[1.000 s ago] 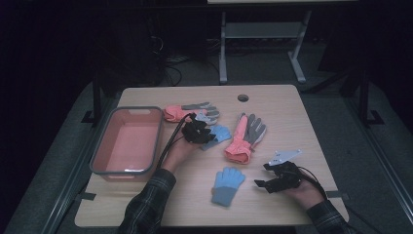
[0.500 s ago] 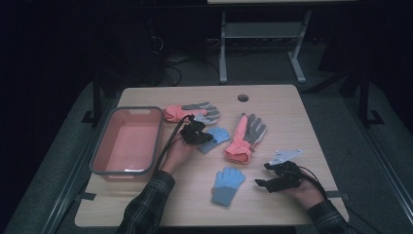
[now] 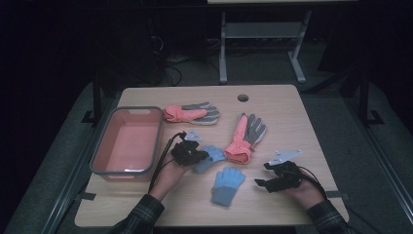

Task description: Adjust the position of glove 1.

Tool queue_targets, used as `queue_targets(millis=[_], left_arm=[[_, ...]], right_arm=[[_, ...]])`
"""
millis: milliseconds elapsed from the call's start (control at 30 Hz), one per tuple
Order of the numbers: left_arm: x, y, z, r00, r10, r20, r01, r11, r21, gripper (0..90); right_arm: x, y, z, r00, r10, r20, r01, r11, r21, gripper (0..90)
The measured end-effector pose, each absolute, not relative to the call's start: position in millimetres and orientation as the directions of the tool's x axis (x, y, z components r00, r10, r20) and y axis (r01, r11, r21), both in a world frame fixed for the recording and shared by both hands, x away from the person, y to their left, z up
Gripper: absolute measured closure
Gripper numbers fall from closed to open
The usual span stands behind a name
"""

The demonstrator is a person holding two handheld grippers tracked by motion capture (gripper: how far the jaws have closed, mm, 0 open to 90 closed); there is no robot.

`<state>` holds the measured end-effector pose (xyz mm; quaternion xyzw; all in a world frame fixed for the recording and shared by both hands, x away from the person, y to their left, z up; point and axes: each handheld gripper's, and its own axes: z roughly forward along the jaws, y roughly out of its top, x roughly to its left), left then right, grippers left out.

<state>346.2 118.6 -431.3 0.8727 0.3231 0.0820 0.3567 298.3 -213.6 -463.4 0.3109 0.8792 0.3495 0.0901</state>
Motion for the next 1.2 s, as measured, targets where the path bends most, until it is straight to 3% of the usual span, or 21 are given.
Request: queue_targets(millis=[67, 200, 400, 500, 567, 700, 933, 1200], left_arm=[[336, 121, -431, 0.775, 0.628, -0.075, 0.501, -0.538, 0.678, 88.7], [318, 128, -439, 0.753, 0.649, -0.114, 0.538, -0.506, 0.674, 88.7], [306, 132, -450, 0.753, 0.645, -0.132, 0.560, -0.522, 0.643, 87.0], [305, 133, -450, 0.756, 0.641, -0.135, 0.557, -0.519, 0.648, 80.8], [302, 138, -441, 0.755, 0.644, -0.124, 0.539, -0.500, 0.678, 67.8], [294, 152, -437, 0.753, 0.647, -0.120, 0.534, -0.494, 0.686, 56.4], [284, 169, -444, 0.772, 0.622, -0.132, 0.530, -0.514, 0.675, 43.4], [281, 177, -447, 0.790, 0.597, -0.137, 0.513, -0.524, 0.680, 35.9]], right_arm=[[298, -213, -462, -0.791, 0.609, 0.061, 0.483, 0.559, 0.674, 31.2], [294, -211, -458, -0.803, 0.592, 0.067, 0.465, 0.553, 0.691, 45.0], [289, -204, -452, -0.831, 0.548, 0.091, 0.440, 0.548, 0.712, 55.3], [288, -199, -452, -0.840, 0.535, 0.097, 0.433, 0.552, 0.712, 57.7], [286, -190, -450, -0.852, 0.511, 0.112, 0.426, 0.554, 0.715, 60.6], [285, -172, -448, -0.873, 0.469, 0.132, 0.406, 0.551, 0.729, 63.1], [287, -141, -448, -0.893, 0.431, 0.130, 0.382, 0.572, 0.726, 64.2], [289, -121, -457, -0.910, 0.393, 0.133, 0.366, 0.608, 0.704, 63.6]])
